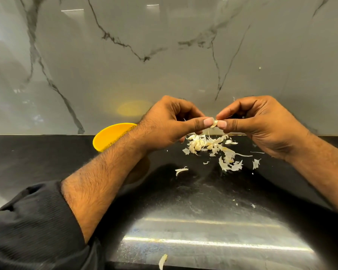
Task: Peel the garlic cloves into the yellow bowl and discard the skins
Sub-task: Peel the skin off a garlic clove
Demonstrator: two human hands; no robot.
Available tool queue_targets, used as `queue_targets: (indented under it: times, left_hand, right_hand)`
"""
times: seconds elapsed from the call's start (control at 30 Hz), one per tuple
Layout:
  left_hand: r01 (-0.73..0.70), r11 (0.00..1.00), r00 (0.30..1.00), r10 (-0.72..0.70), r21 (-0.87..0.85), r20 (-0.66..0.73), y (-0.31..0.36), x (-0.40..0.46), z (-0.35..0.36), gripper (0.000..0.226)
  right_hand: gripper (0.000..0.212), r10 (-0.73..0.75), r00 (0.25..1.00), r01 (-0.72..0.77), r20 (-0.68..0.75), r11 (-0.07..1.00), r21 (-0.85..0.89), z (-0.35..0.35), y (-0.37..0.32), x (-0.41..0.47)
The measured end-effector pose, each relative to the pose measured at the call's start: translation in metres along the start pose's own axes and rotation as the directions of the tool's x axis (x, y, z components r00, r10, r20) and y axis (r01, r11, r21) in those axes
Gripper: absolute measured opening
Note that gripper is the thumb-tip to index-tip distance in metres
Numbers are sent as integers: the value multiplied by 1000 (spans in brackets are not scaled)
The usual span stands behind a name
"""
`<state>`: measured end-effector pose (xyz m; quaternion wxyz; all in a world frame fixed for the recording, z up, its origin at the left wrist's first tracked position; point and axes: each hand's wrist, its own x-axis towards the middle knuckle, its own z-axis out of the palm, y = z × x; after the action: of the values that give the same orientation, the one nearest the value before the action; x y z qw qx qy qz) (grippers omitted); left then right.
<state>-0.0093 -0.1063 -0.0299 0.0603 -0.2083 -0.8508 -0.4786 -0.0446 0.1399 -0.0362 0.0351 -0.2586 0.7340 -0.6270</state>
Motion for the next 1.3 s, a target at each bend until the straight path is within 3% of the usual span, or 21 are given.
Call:
queue_targets:
  times: [0.27, 0.53, 0.73, 0.87, 1.13, 1.3]
  left_hand:
    - [8, 998, 1000, -8, -60, -4, -5, 3, 4, 12]
    - [-18, 1000, 991, 14, -26, -132, -11, 6, 14, 5]
    - [-5, 998, 990, -3, -58, -141, -12, 7, 20, 7]
    - [-19, 997, 990, 10, -68, -138, -13, 7, 22, 11]
    - [-91, 996, 978, 90, 8, -189, -10, 5, 18, 7]
    - [-114, 986, 973, 135, 118, -189, -12, 5, 21, 6]
  right_hand:
    - [27, -58, 998, 58, -7, 998, -37, 2, -3, -2]
    - [28, -49, 999, 49, 6, 999, 4, 9, -2, -4]
    - [17, -145, 988, 126, -56, 958, -258, 15, -3, -8]
    - [8, -212, 977, 190, -12, 897, -398, 21, -4, -12]
    - [19, -150, 988, 142, -33, 973, -181, 13, -6, -9]
    - [26, -150, 987, 131, -55, 957, -260, 17, -3, -8]
